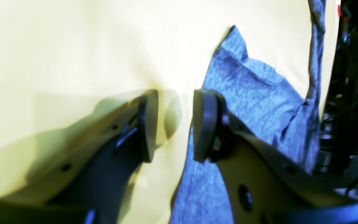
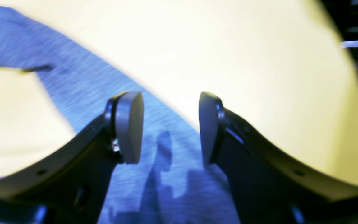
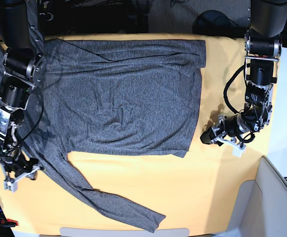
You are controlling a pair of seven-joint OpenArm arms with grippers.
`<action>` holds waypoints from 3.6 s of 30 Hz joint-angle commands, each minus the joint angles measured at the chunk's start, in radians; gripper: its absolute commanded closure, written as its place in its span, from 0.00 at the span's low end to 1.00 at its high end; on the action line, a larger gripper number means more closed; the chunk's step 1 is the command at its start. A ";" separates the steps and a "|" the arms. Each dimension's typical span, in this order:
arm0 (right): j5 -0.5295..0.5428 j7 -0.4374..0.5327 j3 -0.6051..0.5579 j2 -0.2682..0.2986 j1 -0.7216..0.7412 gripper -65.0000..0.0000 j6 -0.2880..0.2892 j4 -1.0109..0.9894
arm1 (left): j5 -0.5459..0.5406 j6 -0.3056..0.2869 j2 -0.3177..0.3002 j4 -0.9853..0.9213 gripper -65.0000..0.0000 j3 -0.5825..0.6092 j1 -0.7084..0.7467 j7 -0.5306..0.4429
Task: Fold the T-shirt properly
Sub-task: 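Release the shoulders and move both grippers down to the shirt's side edges, then grasp the shirt's side edges with both grippers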
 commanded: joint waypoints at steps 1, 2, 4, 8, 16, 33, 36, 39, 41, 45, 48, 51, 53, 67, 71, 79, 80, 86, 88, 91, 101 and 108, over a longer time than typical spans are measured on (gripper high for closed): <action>0.006 0.023 0.001 0.015 0.033 0.56 0.004 0.019 | 0.028 0.018 -0.004 -0.008 0.71 0.028 -0.029 0.000; 0.006 0.023 0.001 0.011 0.031 0.56 0.004 0.017 | 0.028 0.018 -0.003 -0.014 0.71 0.041 -0.038 -0.005; 0.006 0.023 0.001 0.011 0.011 0.56 0.004 0.017 | 0.028 0.018 0.012 -0.027 0.71 0.060 -0.060 -0.007; 0.006 0.020 0.004 0.010 -0.004 0.56 0.003 0.019 | 0.028 0.018 0.043 -0.053 0.71 0.063 -0.089 -0.007; 0.011 0.020 0.008 0.019 -0.044 0.56 0.003 0.025 | 0.028 0.018 0.117 -0.053 0.71 0.134 -0.112 -0.005; 0.011 0.023 0.008 0.015 -0.076 0.56 0.003 0.027 | 0.028 0.013 0.138 -0.048 0.71 0.132 -0.132 -0.007; 0.011 0.023 0.008 0.013 -0.076 0.56 0.003 0.025 | 0.028 0.013 0.146 -0.048 0.71 0.134 -0.132 -0.008; 0.011 0.023 0.008 0.013 -0.076 0.56 0.003 0.025 | 0.028 0.012 0.148 -0.047 0.72 0.134 -0.130 -0.008; 0.011 0.023 0.008 0.013 -0.076 0.56 0.003 0.022 | 0.028 0.012 0.148 -0.047 0.79 0.134 -0.130 -0.008; 0.011 0.023 0.008 0.013 -0.076 0.56 0.003 0.021 | 0.028 0.015 0.148 -0.053 1.00 0.135 -0.130 -0.008; 0.011 0.023 0.008 0.019 -0.069 0.56 0.003 0.017 | 0.028 0.016 0.146 -0.053 0.99 0.135 -0.127 -0.008; 0.012 0.019 0.008 0.041 -0.033 0.56 0.003 0.014 | 0.028 0.018 0.143 -0.053 0.99 0.137 -0.125 -0.008; 0.012 0.019 0.008 0.059 -0.010 0.56 0.003 -0.015 | 0.028 0.018 0.143 -0.053 0.99 0.137 -0.125 -0.008; 0.015 0.023 0.008 0.179 0.043 0.56 0.149 -0.237 | 0.028 0.018 0.141 -0.053 0.99 0.135 -0.124 -0.008; 0.101 0.023 0.008 0.203 -0.020 0.56 0.179 -0.236 | 0.028 0.018 0.141 -0.051 0.99 0.135 -0.124 -0.008; 0.126 0.028 0.008 0.242 -0.062 0.56 0.179 -0.236 | 0.028 0.018 0.141 -0.051 0.99 0.135 -0.121 -0.007; 0.129 0.038 0.010 0.246 -0.066 0.56 0.179 -0.236 | 0.028 0.018 0.141 -0.048 0.99 0.135 -0.115 -0.007; 0.129 0.137 0.010 0.283 -0.076 0.56 0.176 -0.254 | 0.028 0.018 0.143 -0.047 0.99 0.134 -0.102 -0.007; 0.129 0.137 0.010 0.283 -0.076 0.56 0.176 -0.269 | 0.028 0.018 0.143 -0.047 0.99 0.134 -0.102 -0.007; 0.129 0.138 0.008 0.275 -0.076 0.56 0.176 -0.273 | 0.027 0.018 0.143 -0.047 0.99 0.134 -0.102 0.000; 0.132 0.103 0.008 0.252 -0.067 0.56 0.176 -0.265 | 0.027 0.018 0.144 -0.047 0.99 0.134 -0.102 0.003; 0.132 0.095 0.008 0.252 -0.067 0.55 0.176 -0.268 | 0.027 0.018 0.144 -0.047 0.99 0.134 -0.102 0.003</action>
